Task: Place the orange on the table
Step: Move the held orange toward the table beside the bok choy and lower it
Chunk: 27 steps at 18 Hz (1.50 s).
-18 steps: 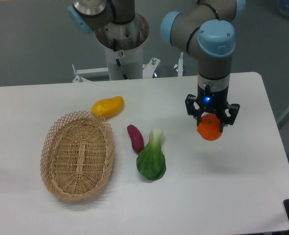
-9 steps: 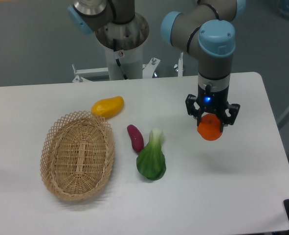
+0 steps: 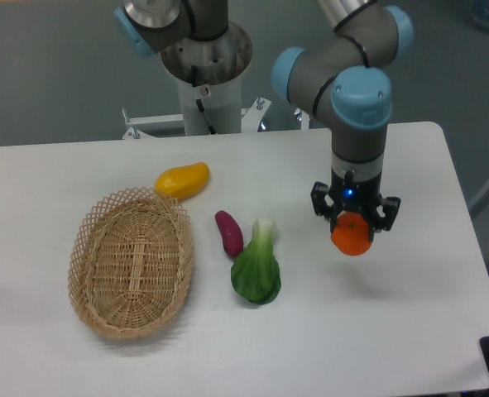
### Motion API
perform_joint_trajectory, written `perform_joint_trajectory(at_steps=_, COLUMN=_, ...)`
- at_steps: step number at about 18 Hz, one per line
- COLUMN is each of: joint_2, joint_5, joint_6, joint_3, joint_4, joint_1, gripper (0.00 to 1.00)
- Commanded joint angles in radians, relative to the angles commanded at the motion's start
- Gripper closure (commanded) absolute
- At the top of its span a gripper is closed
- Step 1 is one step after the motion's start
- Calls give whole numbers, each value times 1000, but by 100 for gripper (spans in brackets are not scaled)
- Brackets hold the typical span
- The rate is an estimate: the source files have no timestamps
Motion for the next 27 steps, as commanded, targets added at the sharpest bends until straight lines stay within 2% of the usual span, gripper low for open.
perform_joint_trajectory(at_steps=4, joint_2=-108, joint_5=-6, joint_6=-160, joint_3=84, joint_4=0, joint_1=-32, gripper=41)
perform_joint_trajectory(at_steps=8, joint_2=-148, joint_5=2, joint_6=-181, joint_3=91, joint_4=-1, joint_1=-54, gripper=41)
perform_joint_trajectory(at_steps=12, joint_2=-203, joint_5=5, joint_6=-304, joint_3=135, joint_4=17, joint_1=-90, gripper=40)
perform_joint_trajectory(at_steps=15, joint_2=-212, joint_5=5, joint_6=-342, joint_3=143, joint_4=22, joint_1=-97, gripper=40)
perform_joint_trajectory(at_steps=24, joint_2=-220, joint_5=5, joint_6=-343, joint_3=131, joint_4=23, joint_1=-104, gripper=38)
perform_joint_trajectory(at_steps=26, joint_2=-224, joint_5=8, joint_6=-343, joint_3=131, joint_4=28, joint_1=-104, gripper=35)
perform_joint_trajectory(at_steps=27, joint_2=-224, joint_5=17, joint_6=-341, joint_3=131, joint_4=26, joint_1=-104, gripper=31)
